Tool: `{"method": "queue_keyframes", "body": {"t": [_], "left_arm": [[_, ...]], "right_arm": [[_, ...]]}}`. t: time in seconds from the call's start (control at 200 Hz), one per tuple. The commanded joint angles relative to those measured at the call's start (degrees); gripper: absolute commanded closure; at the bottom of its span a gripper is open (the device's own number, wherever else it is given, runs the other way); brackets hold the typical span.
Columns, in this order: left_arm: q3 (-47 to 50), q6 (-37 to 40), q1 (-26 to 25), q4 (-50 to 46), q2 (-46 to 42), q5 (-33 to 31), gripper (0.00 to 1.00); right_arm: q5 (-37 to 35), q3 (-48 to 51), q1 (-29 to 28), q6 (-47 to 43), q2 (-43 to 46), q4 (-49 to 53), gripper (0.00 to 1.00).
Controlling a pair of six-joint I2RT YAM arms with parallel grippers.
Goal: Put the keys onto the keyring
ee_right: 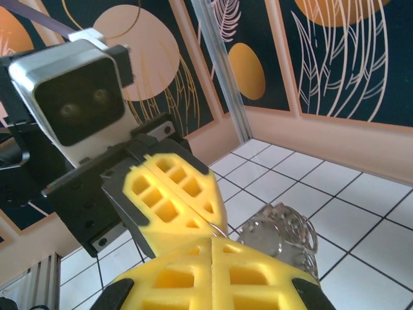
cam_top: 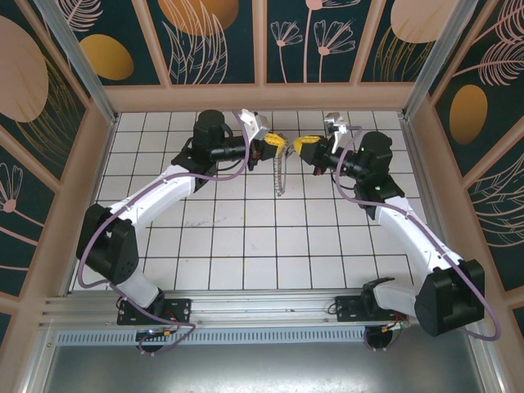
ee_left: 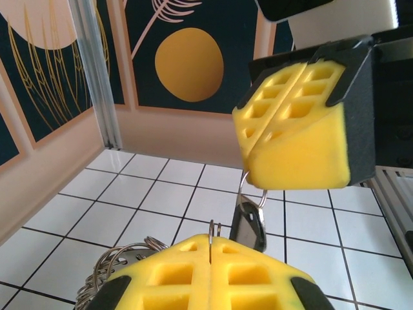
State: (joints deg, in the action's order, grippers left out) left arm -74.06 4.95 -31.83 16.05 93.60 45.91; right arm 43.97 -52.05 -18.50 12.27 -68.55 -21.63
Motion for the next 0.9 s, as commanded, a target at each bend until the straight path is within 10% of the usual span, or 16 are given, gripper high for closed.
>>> {"method": "queue_keyframes", "body": {"t": [0.0, 0.896], "left_arm": [[-2.39, 1.20, -0.33, 0.52, 0.53, 1.46, 1.00], [-2.64, 1.79, -0.40, -0.12, 0.35, 2.07, 1.00]], "right_arm": [[-0.01, -2.65, -0.89, -2.15, -0.54, -0.75, 1.00], [-1.52, -2.84, -1.63, -4.22, -2.08, 1.76, 1.00]]}}
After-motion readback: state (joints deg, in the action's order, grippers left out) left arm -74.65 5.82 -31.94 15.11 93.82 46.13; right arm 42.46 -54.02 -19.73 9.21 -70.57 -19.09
